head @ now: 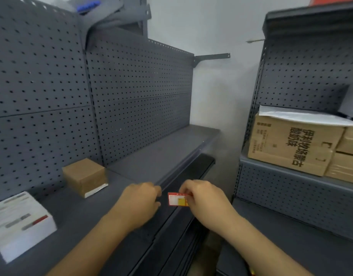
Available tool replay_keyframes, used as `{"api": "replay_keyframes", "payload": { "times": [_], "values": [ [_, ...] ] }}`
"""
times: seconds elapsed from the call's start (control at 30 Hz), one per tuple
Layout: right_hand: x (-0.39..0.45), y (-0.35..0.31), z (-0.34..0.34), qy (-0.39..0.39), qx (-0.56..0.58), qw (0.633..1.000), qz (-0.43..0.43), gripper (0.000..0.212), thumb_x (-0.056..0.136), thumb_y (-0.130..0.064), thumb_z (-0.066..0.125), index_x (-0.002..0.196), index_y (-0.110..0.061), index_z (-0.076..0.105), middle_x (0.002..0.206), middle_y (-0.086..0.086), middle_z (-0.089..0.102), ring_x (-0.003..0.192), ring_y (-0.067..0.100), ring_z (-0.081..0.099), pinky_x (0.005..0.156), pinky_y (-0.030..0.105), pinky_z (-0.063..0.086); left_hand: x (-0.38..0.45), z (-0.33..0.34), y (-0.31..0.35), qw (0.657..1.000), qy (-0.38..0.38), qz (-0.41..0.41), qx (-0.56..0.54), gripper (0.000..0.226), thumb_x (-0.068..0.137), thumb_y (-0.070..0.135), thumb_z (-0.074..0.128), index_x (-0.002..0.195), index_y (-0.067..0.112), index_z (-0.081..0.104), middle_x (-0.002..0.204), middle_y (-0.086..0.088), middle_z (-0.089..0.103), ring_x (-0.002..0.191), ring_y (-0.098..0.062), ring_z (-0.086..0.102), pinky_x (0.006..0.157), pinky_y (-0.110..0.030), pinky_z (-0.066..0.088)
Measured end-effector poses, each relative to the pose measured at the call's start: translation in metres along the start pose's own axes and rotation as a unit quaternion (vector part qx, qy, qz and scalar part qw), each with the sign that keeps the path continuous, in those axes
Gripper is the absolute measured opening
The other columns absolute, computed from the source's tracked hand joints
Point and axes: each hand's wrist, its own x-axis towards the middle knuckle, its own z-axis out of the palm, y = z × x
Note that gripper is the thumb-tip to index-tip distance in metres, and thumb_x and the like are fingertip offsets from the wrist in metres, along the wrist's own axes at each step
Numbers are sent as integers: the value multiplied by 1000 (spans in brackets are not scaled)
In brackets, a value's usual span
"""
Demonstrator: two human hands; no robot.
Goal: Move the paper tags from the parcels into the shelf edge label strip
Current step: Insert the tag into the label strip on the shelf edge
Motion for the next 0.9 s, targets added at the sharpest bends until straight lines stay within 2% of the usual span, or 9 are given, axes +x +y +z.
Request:
{"api": "replay_keyframes", "payload": {
  "times": [0.23, 0.4, 0.5, 0.7, 0.8, 0.9],
  "values": [
    [55, 32, 16, -38, 35, 996, -67, 23, 86, -8, 52, 100, -23, 60, 97, 0, 63, 87, 22, 59, 74, 39, 51, 27, 19, -6, 996, -10, -85, 14, 22, 93, 35, 51, 105, 19, 61, 110, -4, 64, 97, -24, 61, 74, -32, 45],
    [96, 29, 41, -69, 49, 990, -116, 21, 87, -10, 55, 102, -23, 61, 100, 2, 66, 88, 23, 61, 74, 40, 53, 36, 32, -29, 990, -29, -136, 25, 23, 93, 32, 48, 99, 16, 64, 103, -6, 67, 91, -27, 64, 76, -38, 53],
    [116, 25, 54, -83, 61, 985, -138, 20, 88, -11, 53, 101, -24, 61, 100, 1, 67, 88, 22, 61, 74, 39, 53, 39, 36, -37, 987, -43, -152, 35, 27, 95, 31, 45, 108, 15, 64, 107, -7, 66, 94, -28, 63, 78, -38, 53],
    [146, 21, 75, -117, 90, 972, -184, 19, 89, -11, 55, 103, -22, 62, 103, 1, 68, 90, 21, 62, 73, 34, 52, 38, 41, -44, 978, -72, -197, 22, 26, 92, 27, 49, 113, 17, 61, 110, -6, 66, 96, -27, 63, 81, -41, 53],
    [156, 21, 84, -141, 104, 963, -206, 18, 90, -11, 55, 102, -21, 63, 103, 3, 69, 90, 21, 63, 74, 38, 54, 34, 42, -46, 971, -77, -223, 24, 31, 92, 30, 51, 120, 21, 59, 116, -4, 64, 102, -26, 62, 83, -39, 53],
    [166, 23, 92, -161, 111, 952, -237, 18, 89, -10, 55, 101, -22, 63, 102, 3, 69, 88, 21, 64, 73, 39, 55, 33, 44, -46, 964, -70, -258, 18, 30, 90, 26, 52, 118, 22, 60, 116, -2, 64, 101, -24, 62, 84, -38, 53]
  ]
}}
